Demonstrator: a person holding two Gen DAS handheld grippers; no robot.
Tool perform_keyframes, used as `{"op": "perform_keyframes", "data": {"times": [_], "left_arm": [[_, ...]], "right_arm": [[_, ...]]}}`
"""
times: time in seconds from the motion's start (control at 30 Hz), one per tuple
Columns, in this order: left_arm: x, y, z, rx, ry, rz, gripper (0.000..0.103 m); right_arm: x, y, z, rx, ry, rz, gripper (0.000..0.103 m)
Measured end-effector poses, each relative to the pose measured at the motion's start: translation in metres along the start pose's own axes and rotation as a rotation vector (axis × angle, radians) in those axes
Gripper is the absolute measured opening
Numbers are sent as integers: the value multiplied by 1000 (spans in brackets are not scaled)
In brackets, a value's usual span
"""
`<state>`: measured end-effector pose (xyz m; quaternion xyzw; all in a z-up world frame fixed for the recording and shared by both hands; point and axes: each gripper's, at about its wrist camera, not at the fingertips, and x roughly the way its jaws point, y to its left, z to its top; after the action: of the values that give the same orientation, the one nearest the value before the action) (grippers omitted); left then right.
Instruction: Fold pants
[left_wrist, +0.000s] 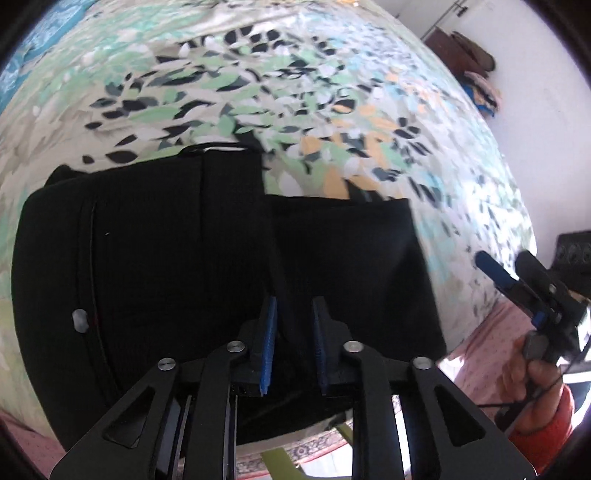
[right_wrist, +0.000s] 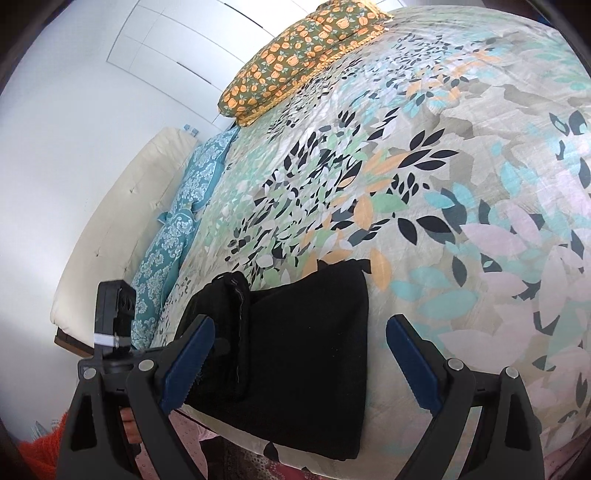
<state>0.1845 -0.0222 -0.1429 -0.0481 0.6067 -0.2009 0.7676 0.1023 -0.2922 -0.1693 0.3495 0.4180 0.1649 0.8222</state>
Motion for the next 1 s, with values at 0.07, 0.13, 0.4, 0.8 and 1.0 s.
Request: {"op": "perform_keyframes", "data": {"times": [0.07,0.13,0.4,0.8,1.0], "left_arm": [[-36,-3,-1,39,-86,-36,60],[-77,5,3,47,-195,3,71],[-147,136,-25,-226,-456,252,80],[-93,197,-78,-463,-439,322,76],[-90,195,-76,-447,-409,301,76]], "right_arm": [[0,-2,1,11,-4,20,94],[7,7,2,-29,12,46,94],[102,86,-38,-136,412,459,93],[173,86,-35,-181,681,327,83],[176,86,-36,-167,737,386,82]]}}
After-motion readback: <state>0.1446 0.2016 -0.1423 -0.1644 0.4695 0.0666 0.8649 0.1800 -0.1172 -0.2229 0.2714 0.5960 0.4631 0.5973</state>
